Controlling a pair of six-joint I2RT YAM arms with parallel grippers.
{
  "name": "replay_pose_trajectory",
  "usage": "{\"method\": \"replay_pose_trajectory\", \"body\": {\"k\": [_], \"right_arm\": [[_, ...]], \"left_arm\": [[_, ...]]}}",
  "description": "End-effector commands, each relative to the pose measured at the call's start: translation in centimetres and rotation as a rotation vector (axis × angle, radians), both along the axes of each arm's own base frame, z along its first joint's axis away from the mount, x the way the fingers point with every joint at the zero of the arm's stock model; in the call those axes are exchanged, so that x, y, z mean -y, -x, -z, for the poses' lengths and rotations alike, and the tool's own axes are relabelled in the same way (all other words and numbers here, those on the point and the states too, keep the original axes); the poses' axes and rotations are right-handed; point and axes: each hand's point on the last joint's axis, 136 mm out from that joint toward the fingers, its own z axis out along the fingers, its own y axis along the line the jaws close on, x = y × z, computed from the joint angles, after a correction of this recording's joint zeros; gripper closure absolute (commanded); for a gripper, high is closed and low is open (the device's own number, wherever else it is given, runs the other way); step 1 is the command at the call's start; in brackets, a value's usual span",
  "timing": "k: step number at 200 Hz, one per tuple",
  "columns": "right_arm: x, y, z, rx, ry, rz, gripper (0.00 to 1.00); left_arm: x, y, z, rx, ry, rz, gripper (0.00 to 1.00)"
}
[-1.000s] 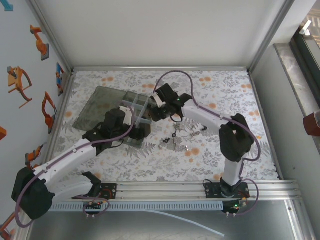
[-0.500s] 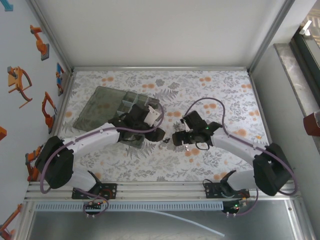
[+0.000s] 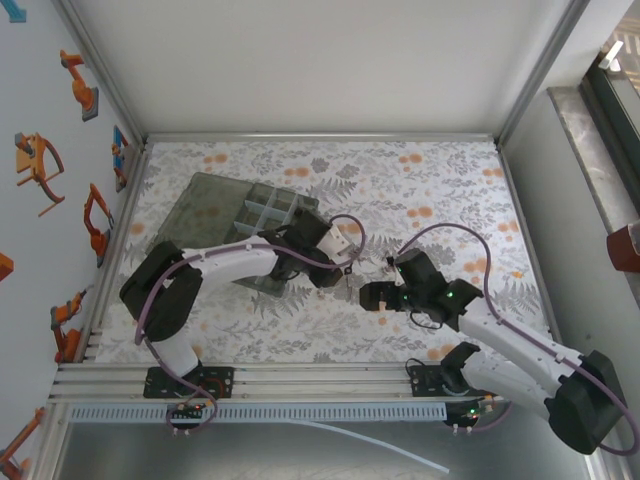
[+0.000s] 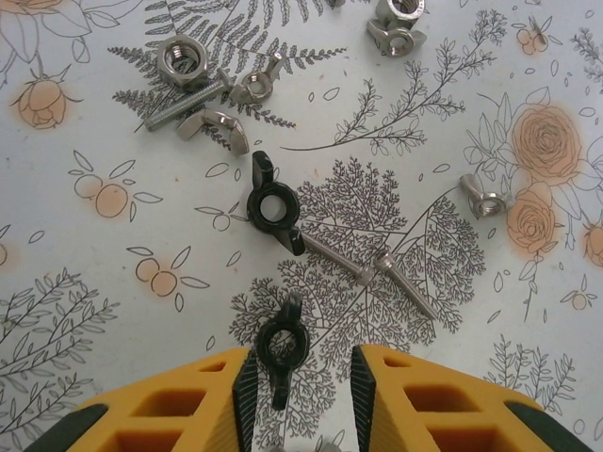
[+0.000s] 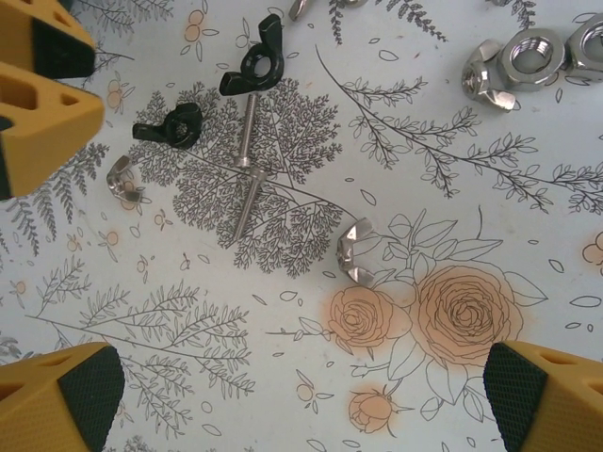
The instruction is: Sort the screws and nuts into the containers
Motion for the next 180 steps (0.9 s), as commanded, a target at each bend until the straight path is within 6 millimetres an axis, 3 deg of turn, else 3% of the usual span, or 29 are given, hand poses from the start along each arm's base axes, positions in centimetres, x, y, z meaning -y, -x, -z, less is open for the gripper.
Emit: {"method": "replay_pose_trajectory", "body": {"k": [1, 30, 112, 180], "right_arm": [[-0.9, 0.1, -1.2, 0.029, -0.044, -0.054, 0.01], [-1.0, -0.2, -1.8, 0.054, -0.050, -0.062, 0.00], [-1.6, -0.6, -0.9, 0.032, -0.025, -0.084, 0.00], [-1.4, -0.7, -0.5, 0.033, -0.016, -0.079, 0.00]], "left_arm": [[0.2, 0.7, 0.8, 0.001, -0.056, 0.052, 0.71], [-0.1, 1.0, 2.0, -0.021, -0.103, 0.046, 0.73], [-1.5, 1.5, 3.9, -0.025, -0.202, 0.025, 0.68], [-1.3, 1.1, 4.4, -0.020, -0.218, 0.017, 0.79]]}}
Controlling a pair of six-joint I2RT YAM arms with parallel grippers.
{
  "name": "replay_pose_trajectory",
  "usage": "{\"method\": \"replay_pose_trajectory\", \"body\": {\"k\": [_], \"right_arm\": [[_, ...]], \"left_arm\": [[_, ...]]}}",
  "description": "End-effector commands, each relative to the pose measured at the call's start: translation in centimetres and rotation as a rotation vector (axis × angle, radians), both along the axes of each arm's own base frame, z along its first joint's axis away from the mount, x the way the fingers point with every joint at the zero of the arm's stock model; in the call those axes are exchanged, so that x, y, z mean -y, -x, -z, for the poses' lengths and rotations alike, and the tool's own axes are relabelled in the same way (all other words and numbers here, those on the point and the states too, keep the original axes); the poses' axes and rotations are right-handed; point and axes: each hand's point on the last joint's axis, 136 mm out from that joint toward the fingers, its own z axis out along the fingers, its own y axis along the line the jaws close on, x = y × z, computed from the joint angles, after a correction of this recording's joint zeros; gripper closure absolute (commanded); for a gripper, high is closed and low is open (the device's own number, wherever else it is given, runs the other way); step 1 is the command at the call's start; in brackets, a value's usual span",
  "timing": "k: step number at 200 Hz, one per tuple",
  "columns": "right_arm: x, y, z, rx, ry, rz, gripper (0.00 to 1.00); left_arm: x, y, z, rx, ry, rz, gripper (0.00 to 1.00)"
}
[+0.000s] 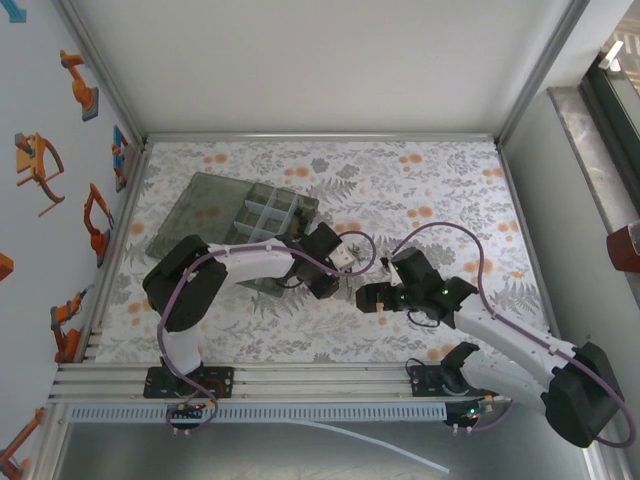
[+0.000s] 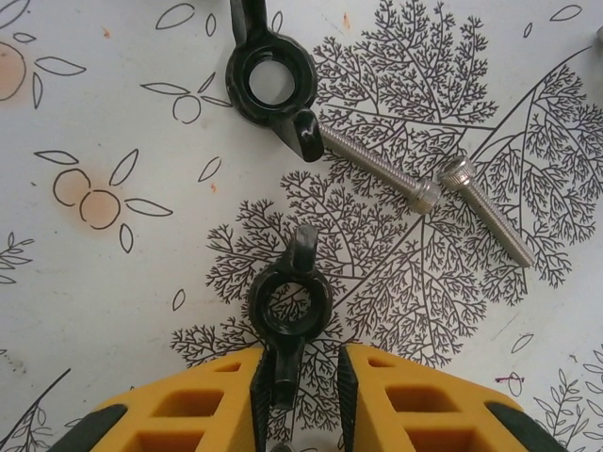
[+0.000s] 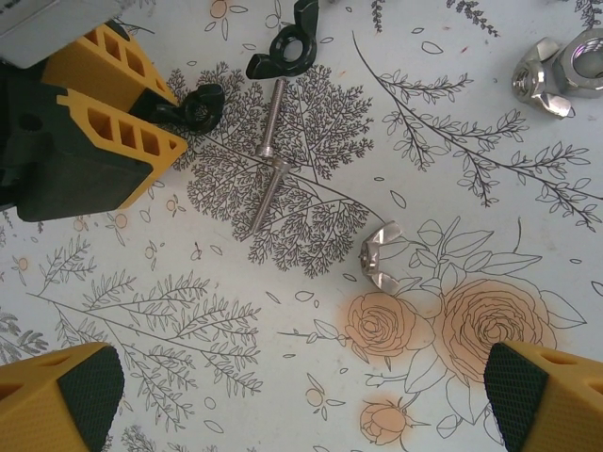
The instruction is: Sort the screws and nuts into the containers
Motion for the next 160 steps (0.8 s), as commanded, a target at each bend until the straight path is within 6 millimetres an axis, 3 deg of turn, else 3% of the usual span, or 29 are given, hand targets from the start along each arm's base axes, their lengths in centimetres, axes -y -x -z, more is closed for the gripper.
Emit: {"method": "replay_pose_trajectory", "body": {"k": [1, 74, 160], "right_arm": [[-0.6, -0.7, -1.1, 0.034, -0.021, -0.012, 0.00], [-1.5, -1.7, -1.1, 0.040, -0.010, -0.042, 0.00], [-3.5, -4.5, -2.3, 0.077, -0.092, -0.059, 0.00]], "left_arm": [[0.2, -0.3, -0.4, 0.013, -0.010, 0.006, 0.79], [0.8, -0.9, -1.3, 0.047, 0.014, 0.006, 0.91], [0.6, -3.0, -7.2, 0.073, 0.199, -0.086, 1.00]]}}
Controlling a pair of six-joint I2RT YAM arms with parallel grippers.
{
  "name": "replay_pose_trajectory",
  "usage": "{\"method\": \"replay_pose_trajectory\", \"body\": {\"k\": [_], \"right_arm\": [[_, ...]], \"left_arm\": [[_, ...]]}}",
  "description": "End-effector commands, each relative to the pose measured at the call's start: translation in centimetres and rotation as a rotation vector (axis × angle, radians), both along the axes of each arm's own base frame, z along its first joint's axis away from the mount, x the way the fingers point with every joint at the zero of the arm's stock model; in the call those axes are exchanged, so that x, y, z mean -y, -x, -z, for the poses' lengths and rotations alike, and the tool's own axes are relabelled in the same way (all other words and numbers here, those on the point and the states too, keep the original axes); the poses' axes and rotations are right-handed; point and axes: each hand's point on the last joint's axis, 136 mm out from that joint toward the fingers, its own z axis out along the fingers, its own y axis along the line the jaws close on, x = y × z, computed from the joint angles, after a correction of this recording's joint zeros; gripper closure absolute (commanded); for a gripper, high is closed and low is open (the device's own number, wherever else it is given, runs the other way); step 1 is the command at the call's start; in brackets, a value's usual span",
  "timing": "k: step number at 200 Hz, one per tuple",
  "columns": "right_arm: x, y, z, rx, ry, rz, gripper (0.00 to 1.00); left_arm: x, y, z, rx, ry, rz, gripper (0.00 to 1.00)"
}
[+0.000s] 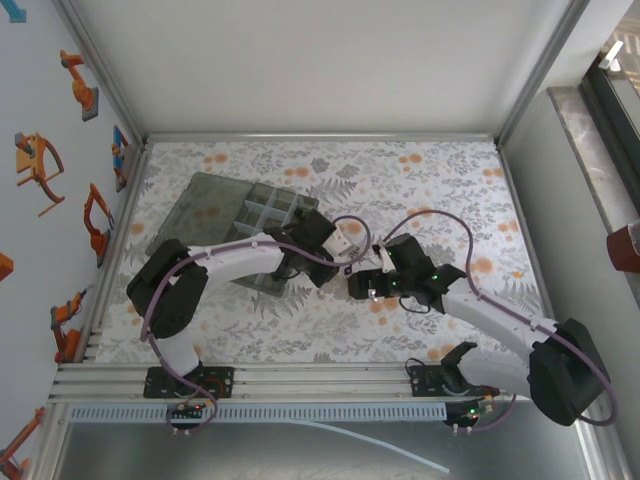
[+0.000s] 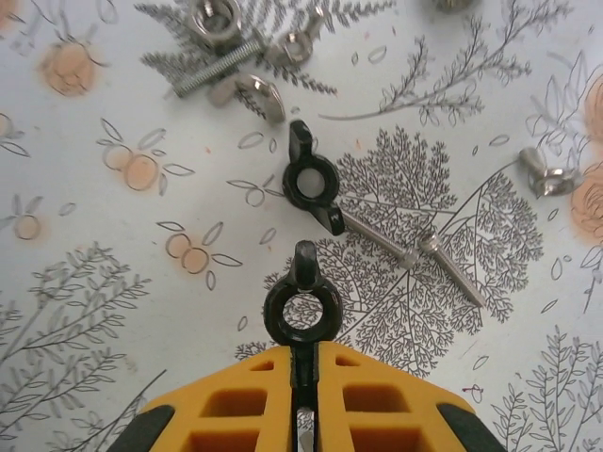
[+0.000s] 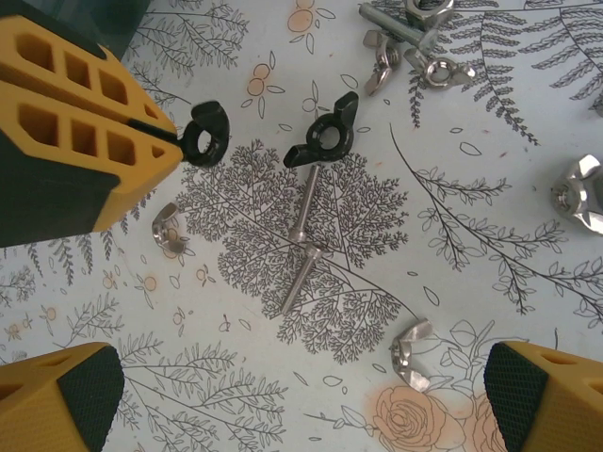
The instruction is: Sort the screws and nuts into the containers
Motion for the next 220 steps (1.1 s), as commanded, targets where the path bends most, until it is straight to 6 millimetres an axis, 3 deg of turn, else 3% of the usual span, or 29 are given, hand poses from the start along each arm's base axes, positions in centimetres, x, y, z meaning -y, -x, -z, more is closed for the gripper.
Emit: {"method": "replay_pose_trajectory", "body": {"k": [1, 31, 70, 101, 132, 162, 220], "right_arm": [[-1.4, -1.3, -1.7, 0.050, -0.054, -0.032, 0.00], [-2.3, -2.5, -2.1, 0.072, -0.040, -0.074, 0.01], [-6.2, -5.2, -3.8, 0.096, -0.093, -0.188, 0.01], [-9.7, -7.8, -5.7, 0.113, -0.188, -0.227, 0.01], [-12.2, -8.3, -6.3, 0.100, -0.246, -0.258, 0.03], [-13.1, -7.8, -5.7, 0.085, -0.254, -0.275, 0.03], [-13.2, -7.3, -5.6, 0.075, -0.239, -0.302, 0.03]], "left_arm": [[0.0, -0.7, -2.6, 0.007, 0.084, -0.036, 1.00], [-1.8, -1.8, -5.3, 0.048, 0.125, -0.120, 1.00], [-8.0, -2.9, -7.7, 0.096, 0.116, -0.364, 1.00], [-13.8, -2.0, -7.5, 0.055, 0.049, -0.579, 1.00], [-18.2, -0.1, -6.7, -0.027, 0.015, -0.740, 1.00], [-20.2, 1.0, -5.3, -0.123, -0.024, -0.809, 1.00], [-20.9, -0.1, -2.0, -0.219, -0.123, -0.874, 1.00]]}}
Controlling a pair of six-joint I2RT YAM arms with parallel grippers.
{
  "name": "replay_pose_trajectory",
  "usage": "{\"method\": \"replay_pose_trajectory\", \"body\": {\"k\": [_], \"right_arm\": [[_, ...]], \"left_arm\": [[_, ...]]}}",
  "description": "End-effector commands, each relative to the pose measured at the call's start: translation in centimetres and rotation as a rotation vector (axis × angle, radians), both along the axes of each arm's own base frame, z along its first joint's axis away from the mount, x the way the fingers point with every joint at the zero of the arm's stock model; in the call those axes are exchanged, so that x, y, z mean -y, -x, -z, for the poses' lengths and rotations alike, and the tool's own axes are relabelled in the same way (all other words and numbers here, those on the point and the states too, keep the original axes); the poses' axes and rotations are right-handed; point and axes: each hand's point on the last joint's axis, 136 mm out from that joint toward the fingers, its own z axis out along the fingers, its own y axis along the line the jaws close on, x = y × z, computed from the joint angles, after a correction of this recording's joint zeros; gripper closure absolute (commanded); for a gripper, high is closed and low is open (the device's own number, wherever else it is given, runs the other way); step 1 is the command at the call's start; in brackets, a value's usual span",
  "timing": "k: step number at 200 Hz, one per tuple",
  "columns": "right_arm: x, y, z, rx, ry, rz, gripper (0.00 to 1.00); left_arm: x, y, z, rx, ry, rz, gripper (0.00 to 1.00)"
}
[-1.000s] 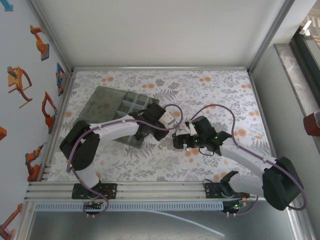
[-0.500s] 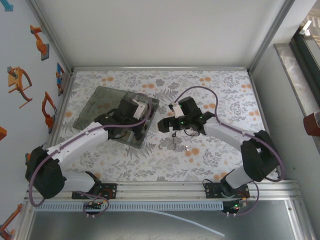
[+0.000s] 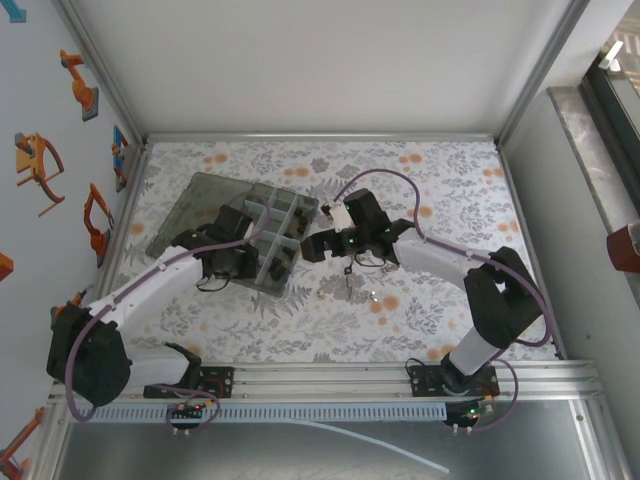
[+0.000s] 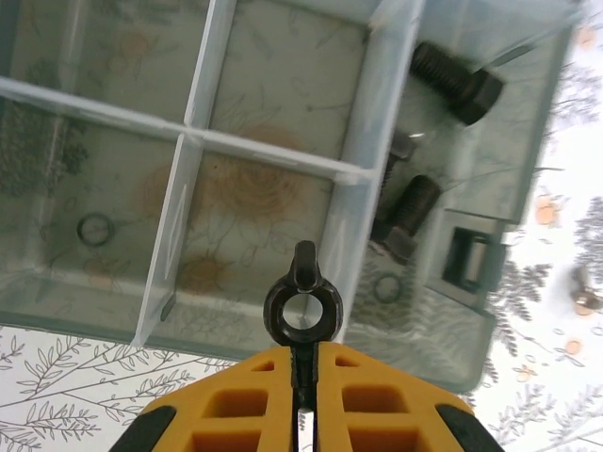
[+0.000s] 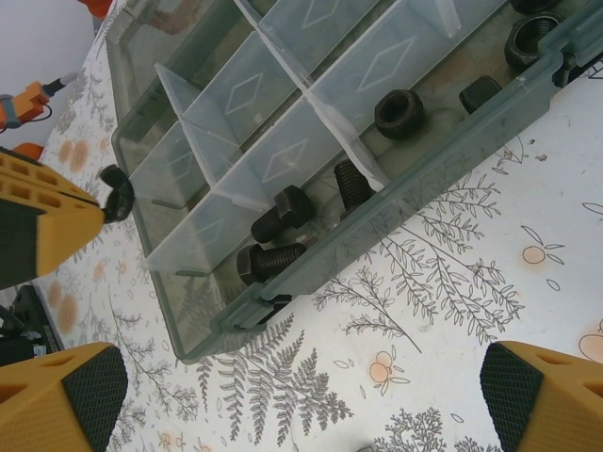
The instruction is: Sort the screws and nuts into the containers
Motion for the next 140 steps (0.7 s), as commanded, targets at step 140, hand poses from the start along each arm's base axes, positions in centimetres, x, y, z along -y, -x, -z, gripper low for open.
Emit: {"method": "replay_pose_trajectory", "body": {"k": [140], "right_arm": [[5.7, 0.3, 4.2, -0.061, 0.249, 0.177, 0.05]], "left_arm": [[-0.2, -2.1, 1.1, -0.009, -0.043, -0.063, 0.76]]}}
